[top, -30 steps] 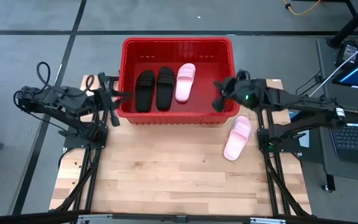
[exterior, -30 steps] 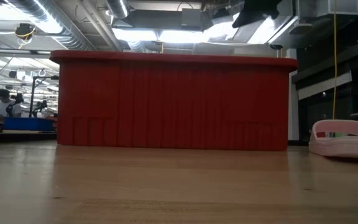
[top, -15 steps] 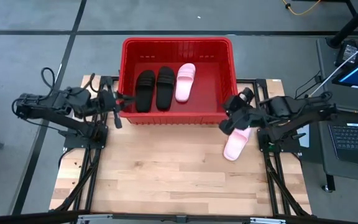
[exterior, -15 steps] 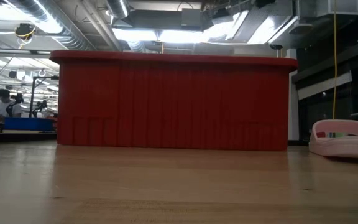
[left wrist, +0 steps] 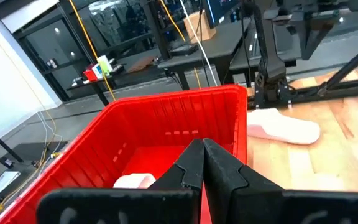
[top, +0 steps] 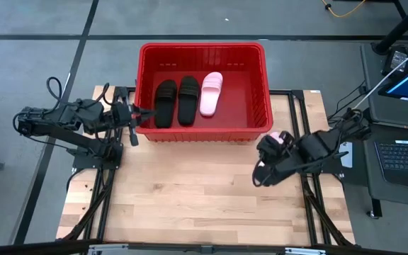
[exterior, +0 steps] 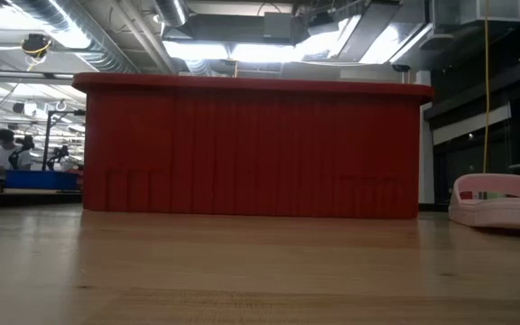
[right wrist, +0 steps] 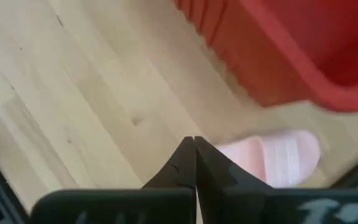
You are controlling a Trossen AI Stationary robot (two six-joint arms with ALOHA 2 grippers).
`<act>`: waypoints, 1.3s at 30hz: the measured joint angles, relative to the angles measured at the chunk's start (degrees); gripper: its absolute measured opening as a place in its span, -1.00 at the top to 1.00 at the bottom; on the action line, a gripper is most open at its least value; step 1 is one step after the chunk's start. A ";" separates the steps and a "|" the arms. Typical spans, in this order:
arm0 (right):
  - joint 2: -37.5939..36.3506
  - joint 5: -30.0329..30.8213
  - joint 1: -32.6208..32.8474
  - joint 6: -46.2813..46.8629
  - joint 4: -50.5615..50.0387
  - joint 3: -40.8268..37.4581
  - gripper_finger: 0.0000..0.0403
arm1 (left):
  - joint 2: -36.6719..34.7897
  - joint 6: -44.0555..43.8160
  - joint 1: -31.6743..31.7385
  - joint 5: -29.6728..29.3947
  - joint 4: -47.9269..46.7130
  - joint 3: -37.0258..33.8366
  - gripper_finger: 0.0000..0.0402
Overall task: Pick and place slides into bin
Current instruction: Put the pink slide into the red container
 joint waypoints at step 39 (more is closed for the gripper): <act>-0.32 -3.33 -0.60 8.11 0.12 -25.57 0.44 | 0.02 -2.05 0.00 0.40 -3.91 0.00 0.98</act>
